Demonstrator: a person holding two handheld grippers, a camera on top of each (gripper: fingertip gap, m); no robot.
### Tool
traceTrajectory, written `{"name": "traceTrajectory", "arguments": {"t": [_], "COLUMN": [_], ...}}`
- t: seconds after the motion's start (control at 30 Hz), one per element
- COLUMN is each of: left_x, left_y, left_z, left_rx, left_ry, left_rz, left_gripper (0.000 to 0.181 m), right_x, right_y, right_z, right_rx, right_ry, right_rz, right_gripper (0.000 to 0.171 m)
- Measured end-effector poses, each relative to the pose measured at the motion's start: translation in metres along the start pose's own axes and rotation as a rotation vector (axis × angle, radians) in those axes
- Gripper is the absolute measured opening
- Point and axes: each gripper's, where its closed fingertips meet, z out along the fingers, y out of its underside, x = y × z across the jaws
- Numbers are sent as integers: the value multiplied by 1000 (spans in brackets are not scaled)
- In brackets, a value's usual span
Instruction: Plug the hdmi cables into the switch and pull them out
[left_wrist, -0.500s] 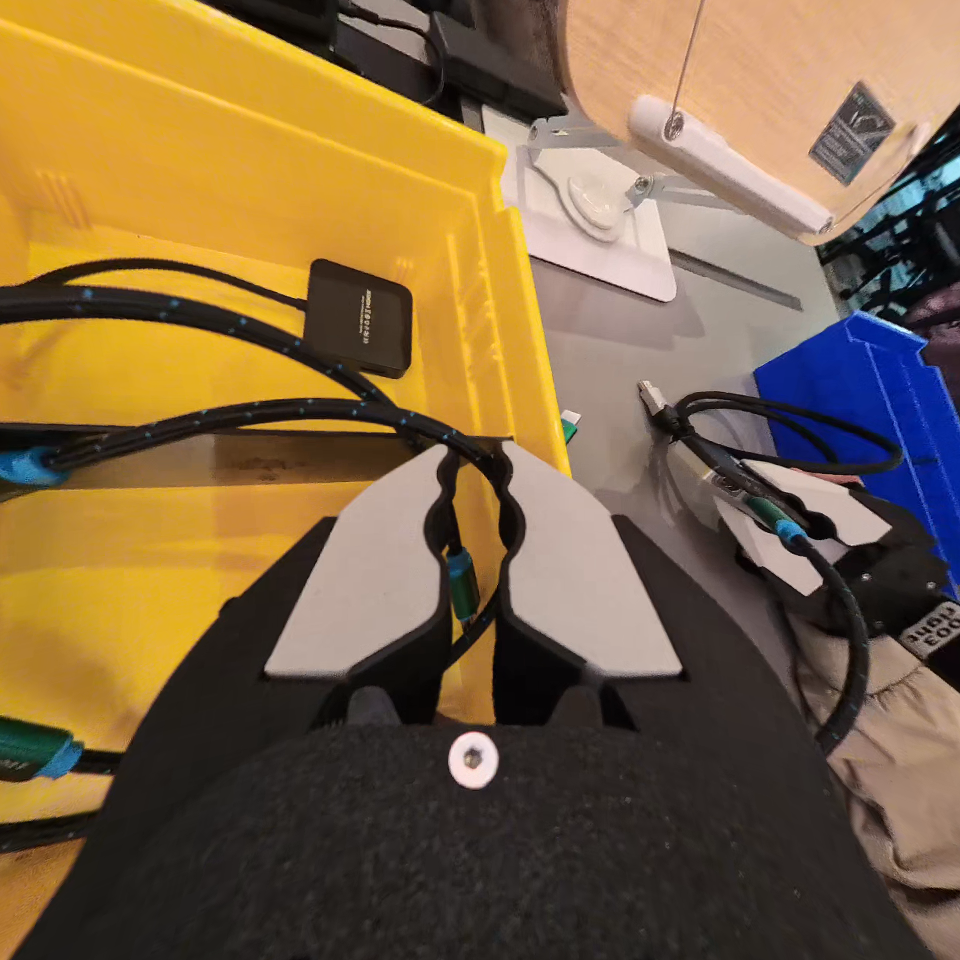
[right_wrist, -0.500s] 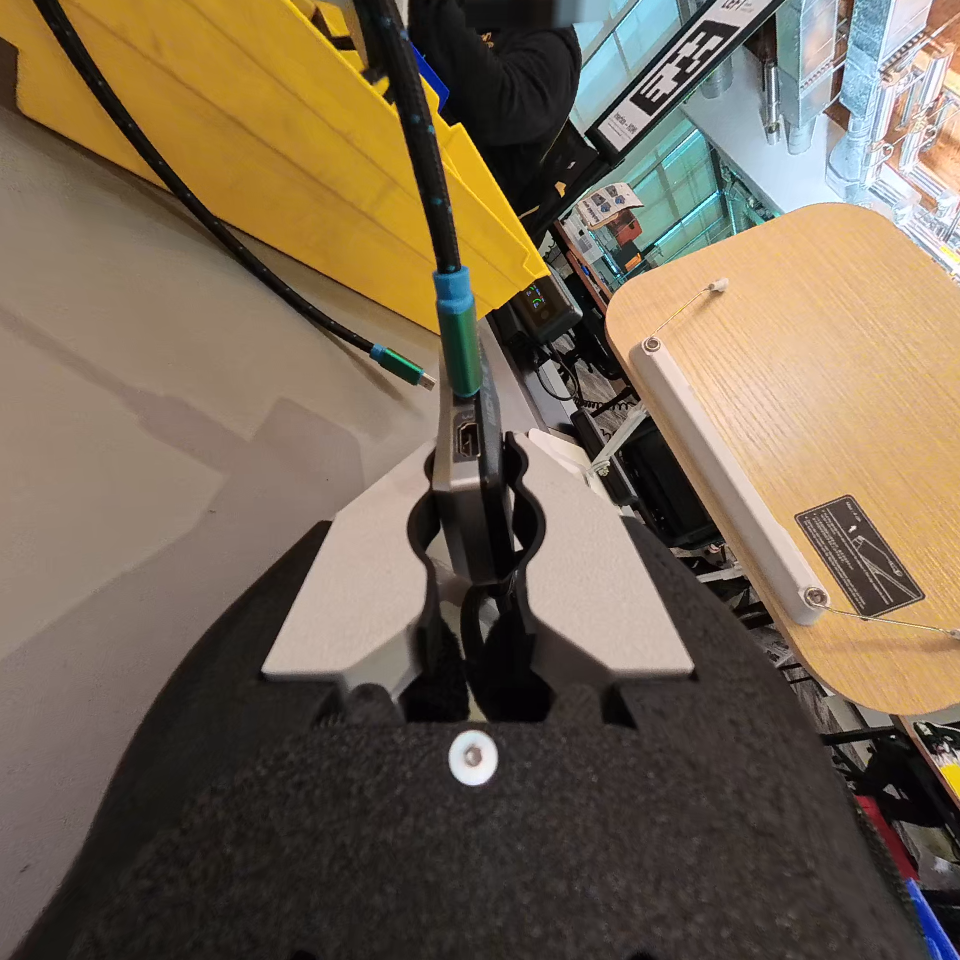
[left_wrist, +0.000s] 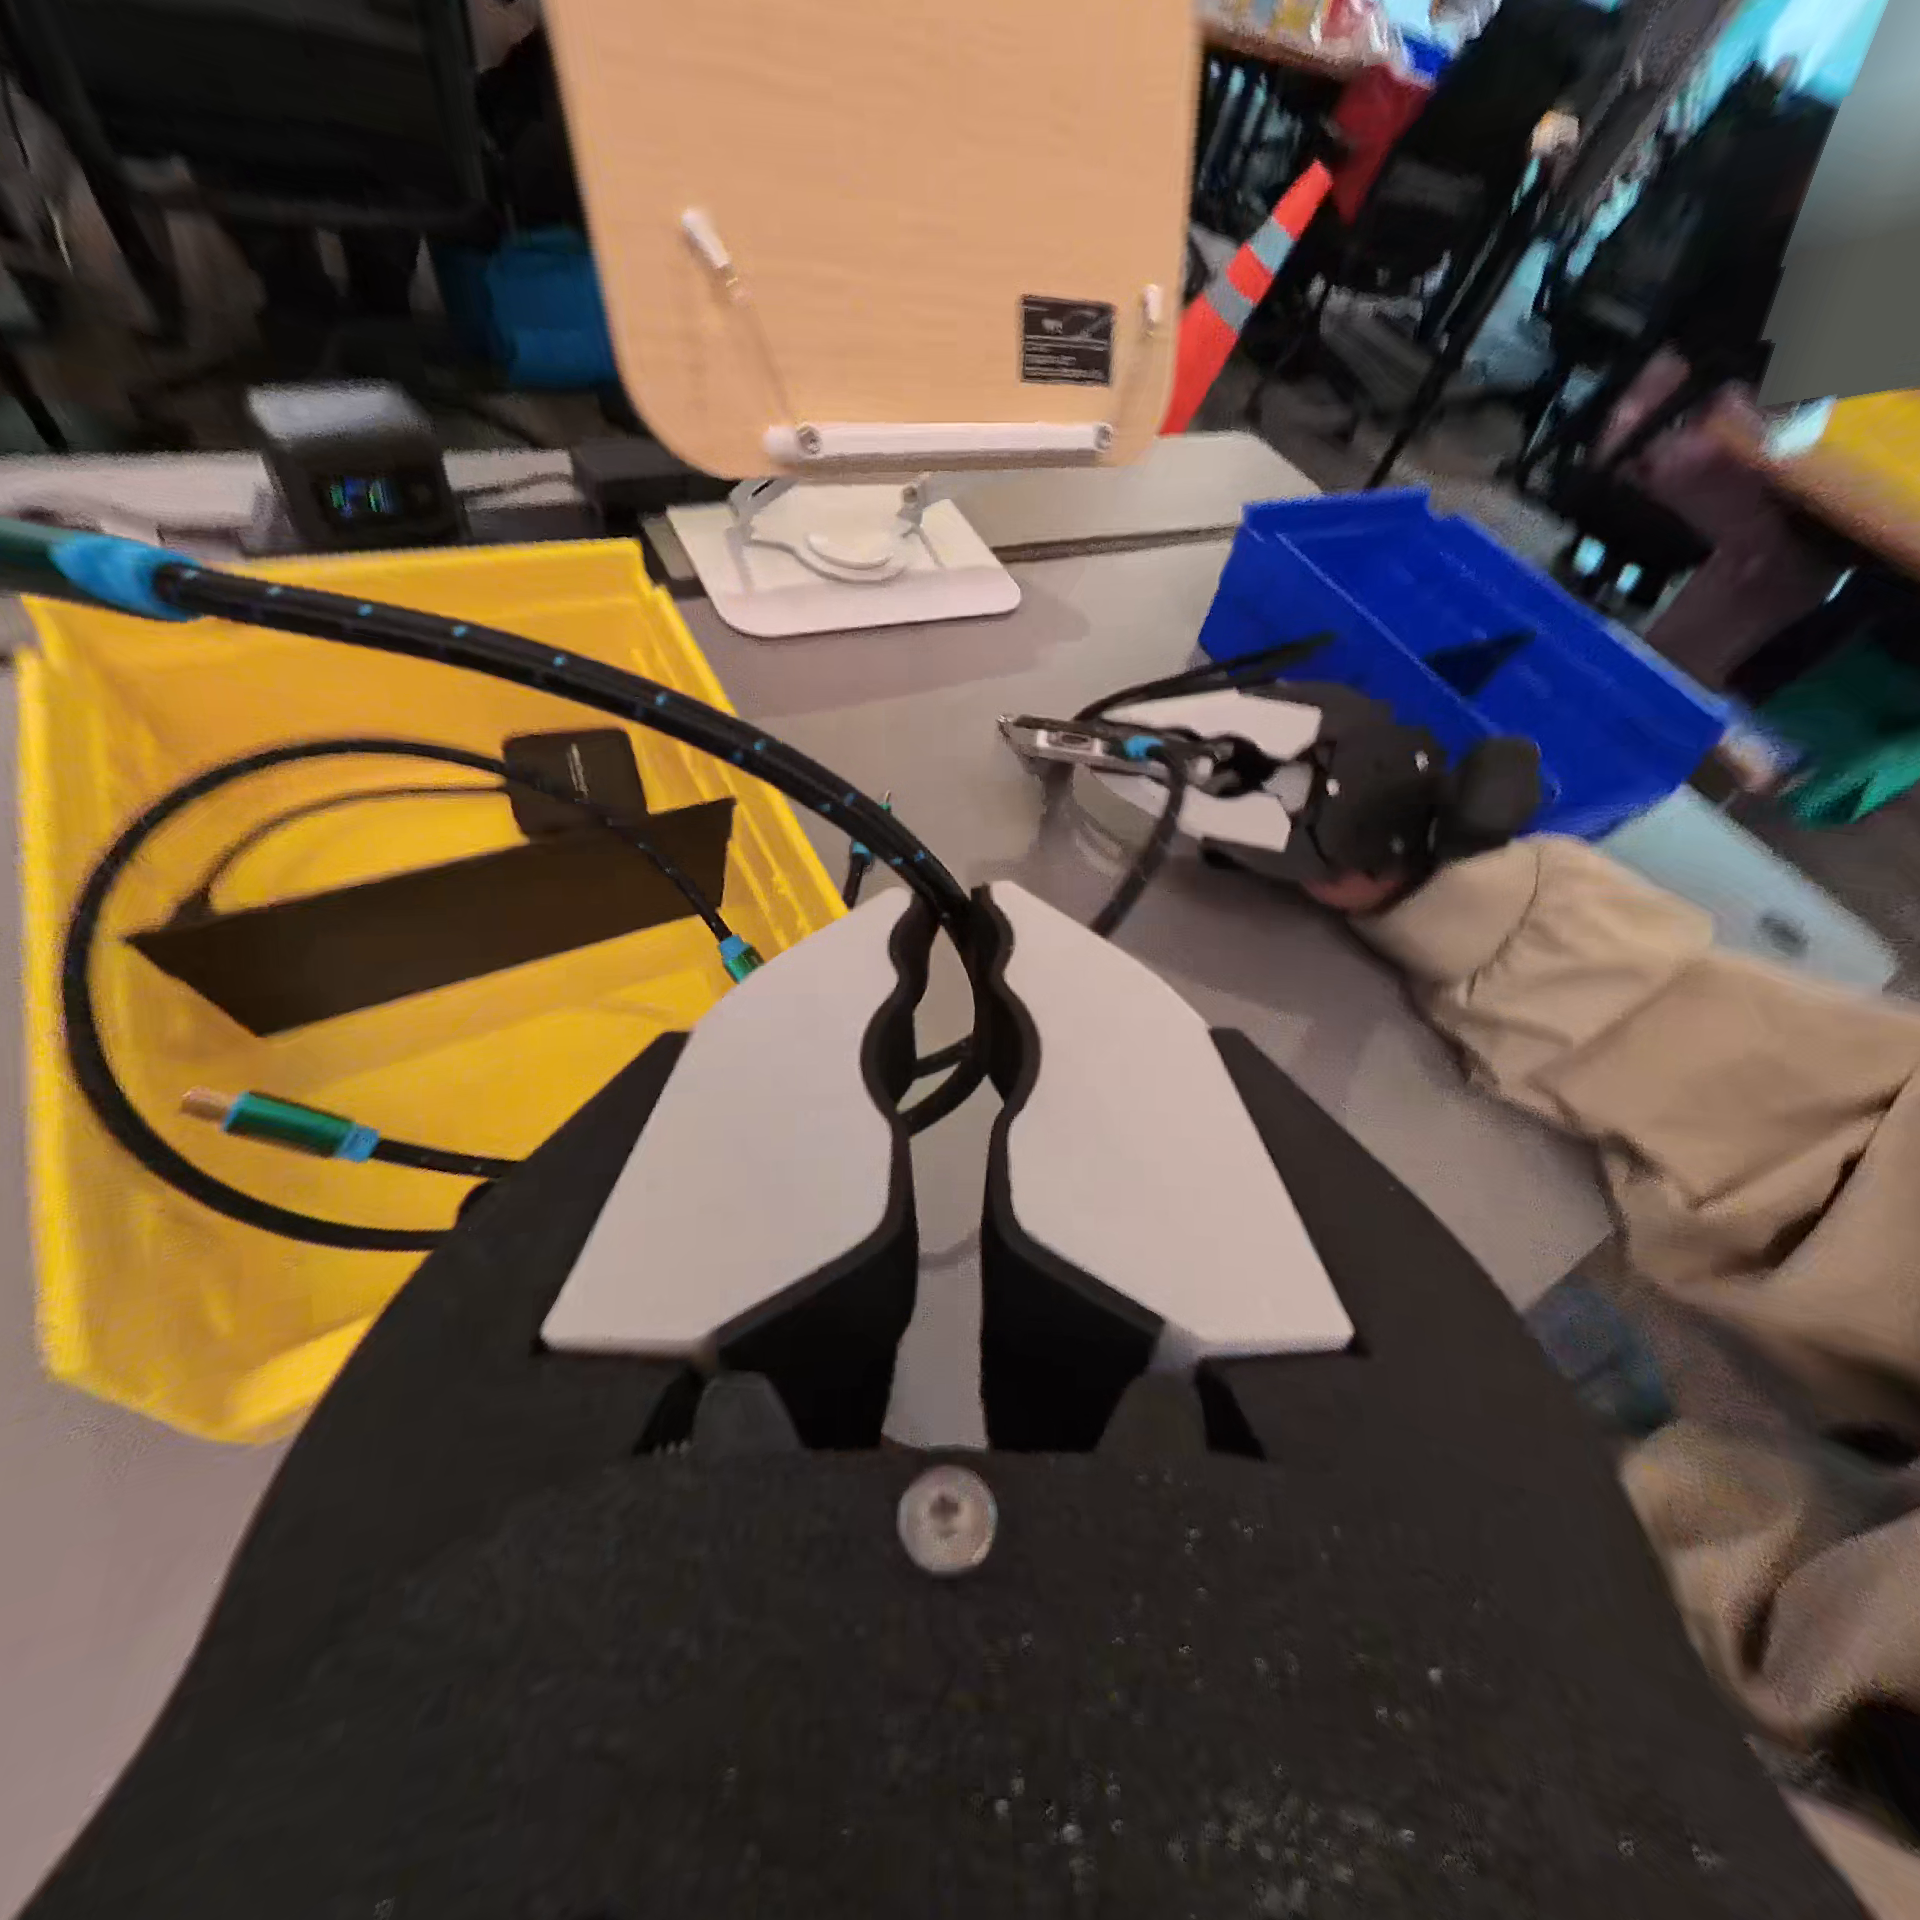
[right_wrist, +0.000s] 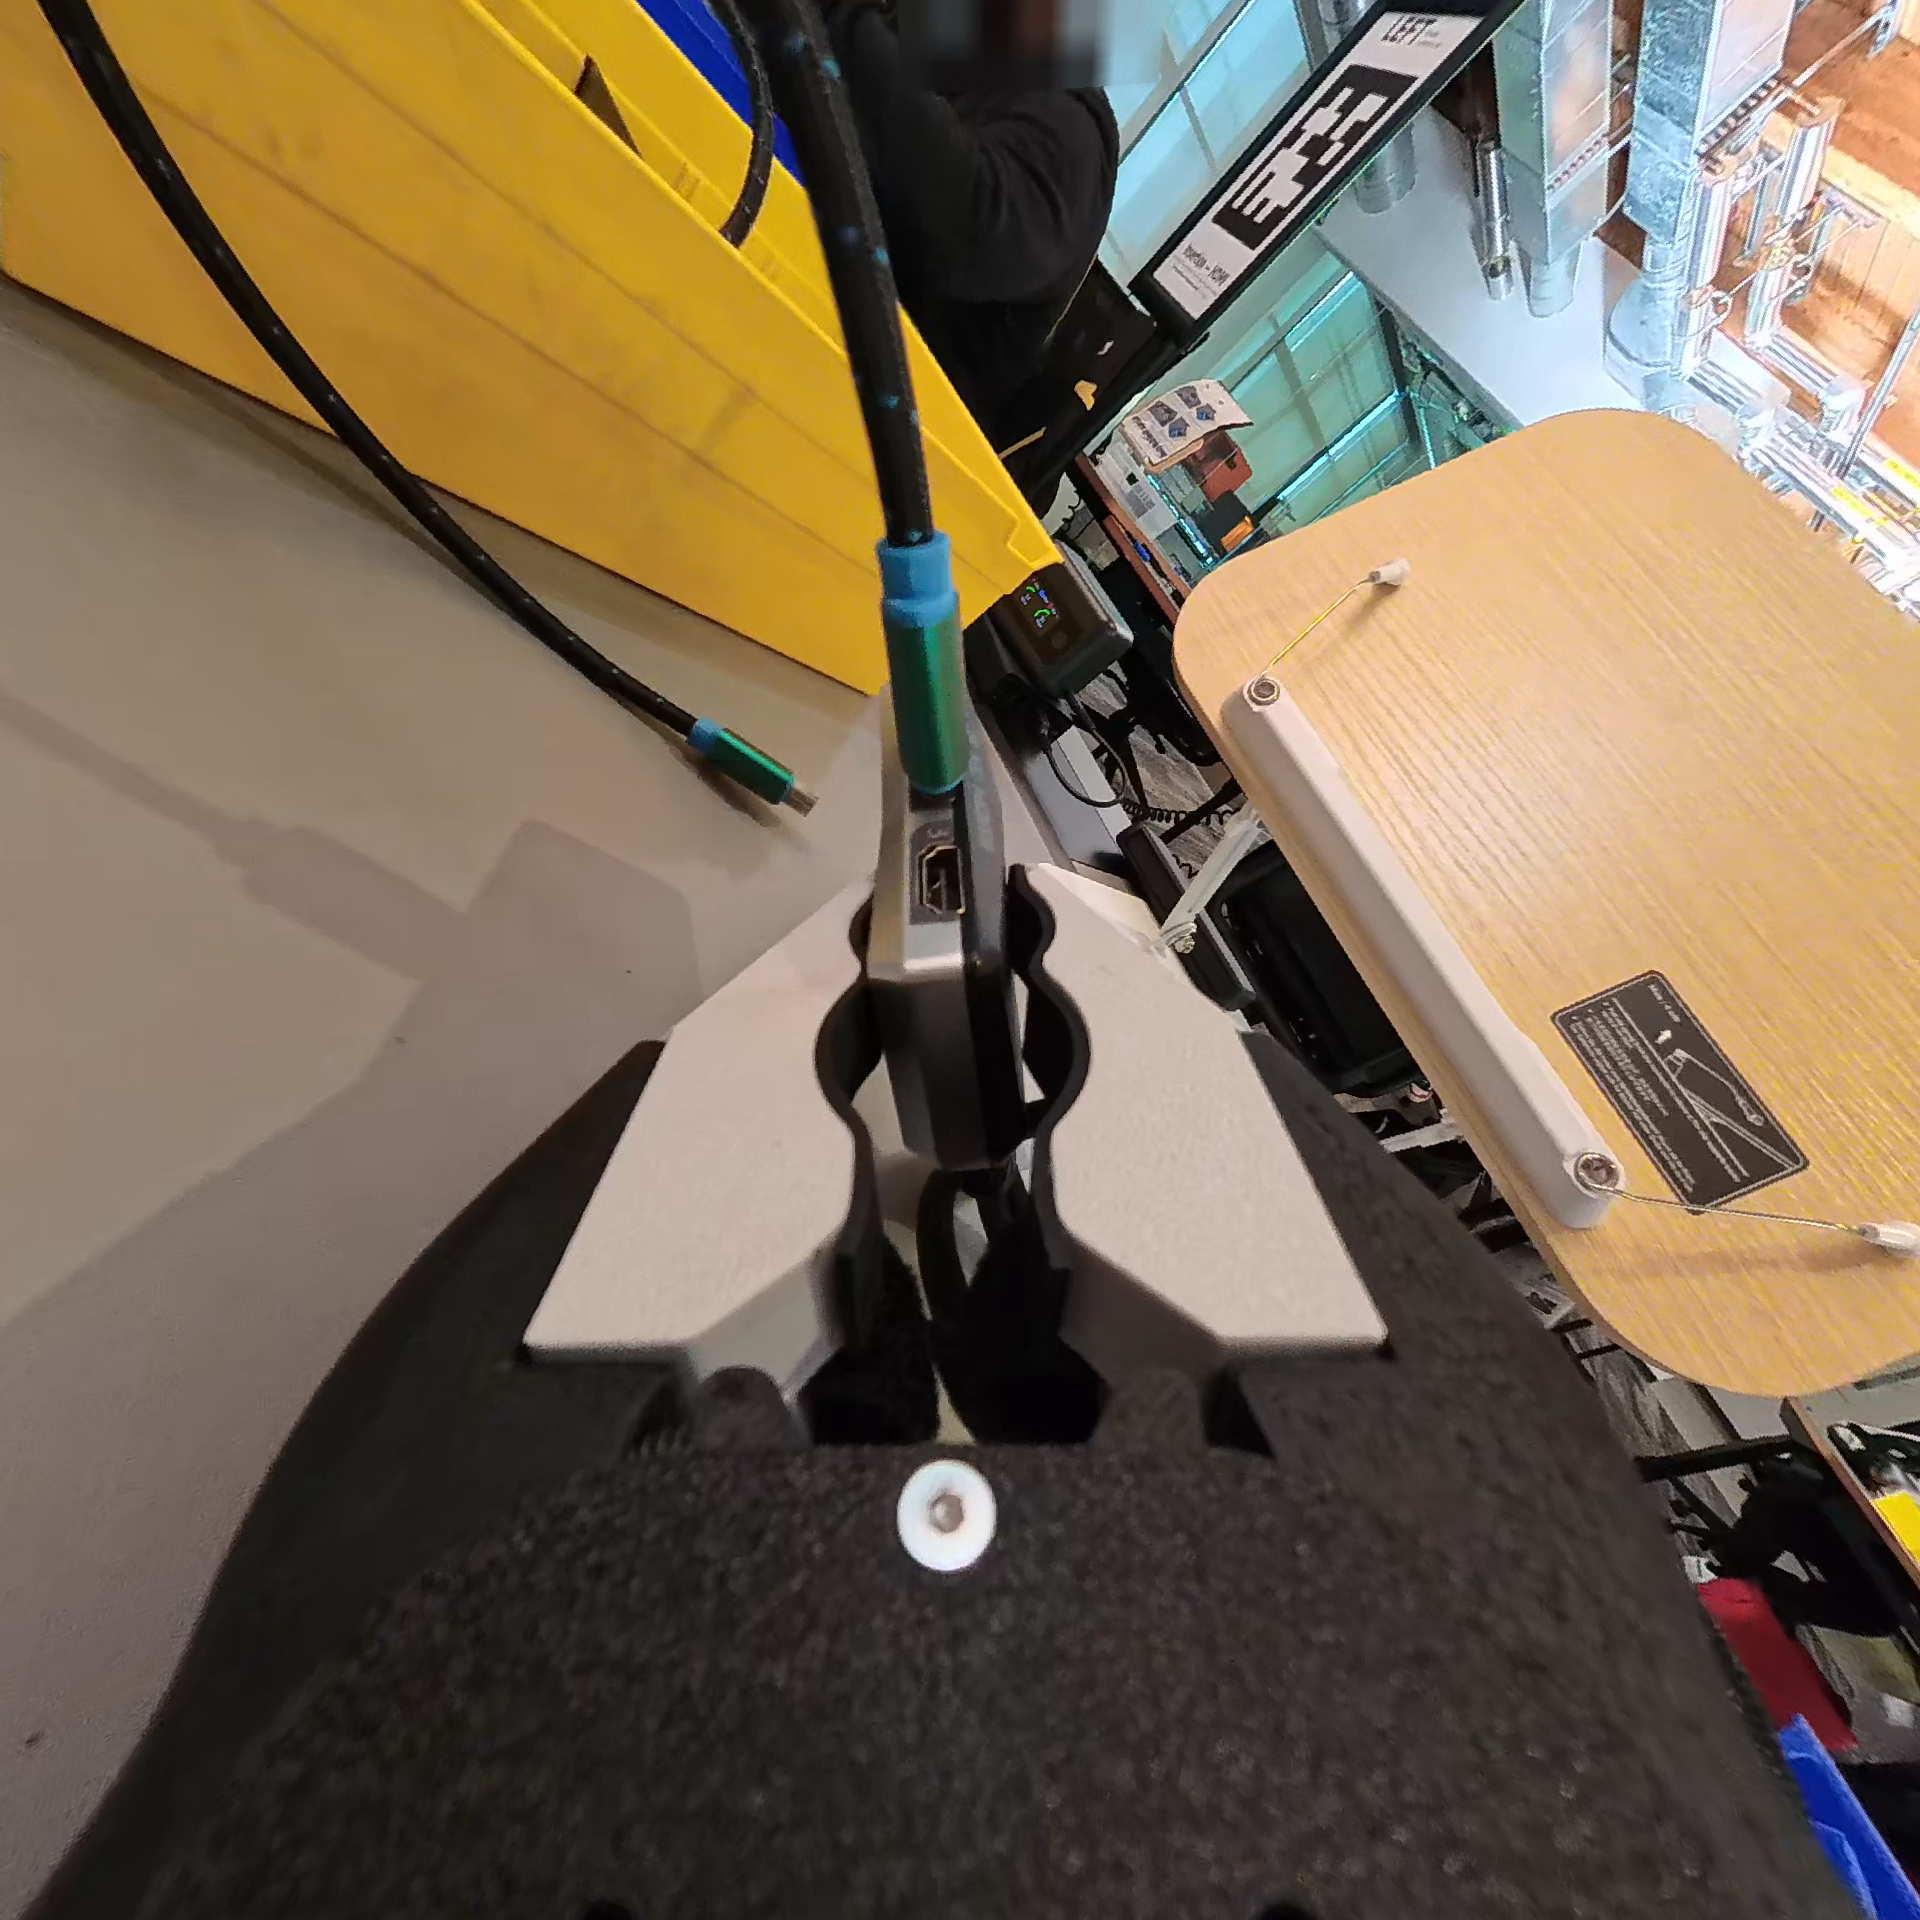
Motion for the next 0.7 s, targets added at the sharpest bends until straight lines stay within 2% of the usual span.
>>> {"name": "traceTrajectory", "arguments": {"t": [0.1,0.17,0.23,0.33,0.47,0.6,0.7], "left_x": [42,78,114,158,188,177,167], "left_y": [-9,-3,18,68,144,205,226], "left_z": [-25,-33,-33,-25,-18,0,25], "left_rx": [-36,-92,-174,-311,-456,-594,-640], "left_ry": [-9,11,62,166,378,431,406], "left_rz": [321,547,741,950,1034,1045,1056], "left_gripper": [7,7,7,6,6,6,5], "right_x": [0,0,1,3,7,12,10], "right_y": [0,0,0,1,-1,-1,-2], "right_z": [0,0,0,0,-1,-3,-2], "right_rx": [0,0,3,5,24,44,40], "right_ry": [1,2,4,6,7,14,7], "right_rz": [2,5,13,25,73,117,102], "right_gripper": [20,21,21,21,21,21,21]}}
